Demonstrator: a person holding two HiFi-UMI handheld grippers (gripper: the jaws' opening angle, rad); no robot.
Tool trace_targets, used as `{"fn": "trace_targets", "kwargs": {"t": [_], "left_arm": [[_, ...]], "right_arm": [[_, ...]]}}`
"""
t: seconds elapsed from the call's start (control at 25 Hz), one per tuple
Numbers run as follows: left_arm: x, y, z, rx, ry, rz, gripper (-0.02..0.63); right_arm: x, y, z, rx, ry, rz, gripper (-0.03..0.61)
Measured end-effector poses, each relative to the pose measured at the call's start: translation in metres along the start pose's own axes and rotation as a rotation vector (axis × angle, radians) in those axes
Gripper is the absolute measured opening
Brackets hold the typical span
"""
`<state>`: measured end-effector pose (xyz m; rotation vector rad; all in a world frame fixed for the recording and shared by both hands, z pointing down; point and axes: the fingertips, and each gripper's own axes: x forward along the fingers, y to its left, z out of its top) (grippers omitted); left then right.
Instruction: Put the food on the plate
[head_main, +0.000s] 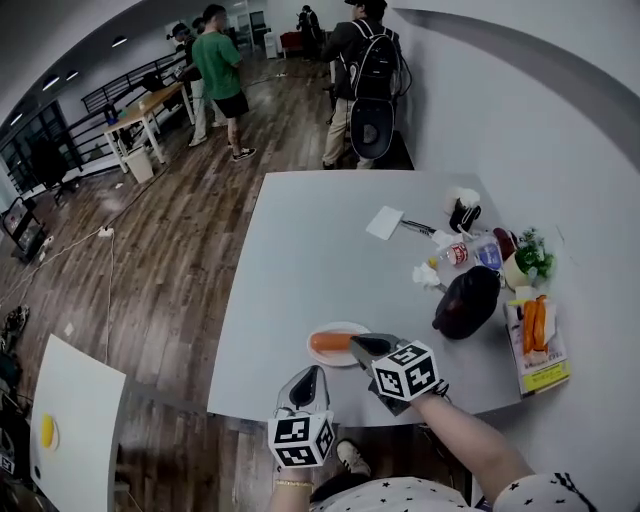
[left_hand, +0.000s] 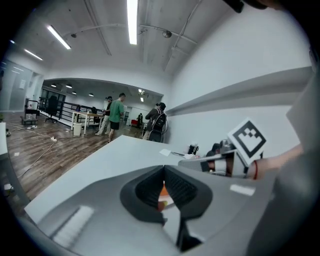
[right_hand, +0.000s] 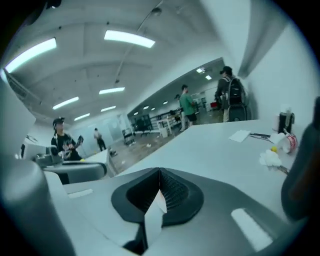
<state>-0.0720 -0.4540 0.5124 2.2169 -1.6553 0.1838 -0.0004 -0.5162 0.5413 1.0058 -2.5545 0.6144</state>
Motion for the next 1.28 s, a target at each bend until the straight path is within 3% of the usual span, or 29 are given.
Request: {"fn": "trace_targets", "kwargs": {"t": [0.12, 0.28, 0.8, 1.28], "left_arm": [[-0.007, -0.009, 0.002, 0.01, -0.002, 0.0, 0.008], [-0.017, -0.025, 0.006, 0.036, -0.013, -0.014, 0.008], [-0.039, -0.059, 0.009, 0.071, -0.027, -0.031, 0.008], [-0.05, -0.064, 0.01, 0.081, -0.028, -0.035, 0.008]], "right_arm": [[-0.033, 0.021, 0.007, 0.074, -0.143, -0.053, 0.0], [-0.065, 0.039, 0.003, 0.123, -0.223, -0.109, -0.002], [-0.104, 0.055, -0.001, 0.065, -0.241, -0.149, -0.002], [-0.116, 0.071, -0.002, 0.042, -0.239, -0.161, -0.002]]}}
